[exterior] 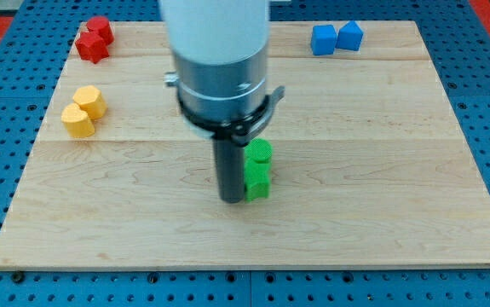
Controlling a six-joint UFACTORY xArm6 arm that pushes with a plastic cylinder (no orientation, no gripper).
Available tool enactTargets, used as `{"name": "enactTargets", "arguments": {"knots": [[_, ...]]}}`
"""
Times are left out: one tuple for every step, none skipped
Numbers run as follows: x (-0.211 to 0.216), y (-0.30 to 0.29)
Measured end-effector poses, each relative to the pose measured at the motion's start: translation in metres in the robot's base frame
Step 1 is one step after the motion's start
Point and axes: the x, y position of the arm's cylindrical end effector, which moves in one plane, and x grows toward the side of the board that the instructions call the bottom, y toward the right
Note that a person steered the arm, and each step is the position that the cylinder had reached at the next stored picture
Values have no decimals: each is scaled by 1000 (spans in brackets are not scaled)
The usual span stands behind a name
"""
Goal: Push the green star towards the blue triangle
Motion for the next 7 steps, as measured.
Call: {"name": "enactTargets", "arguments": {"knots": [[-40, 16], [-76, 32], [-63, 20], [-17, 17], [4, 42], [-29, 90], [-72, 109]]}}
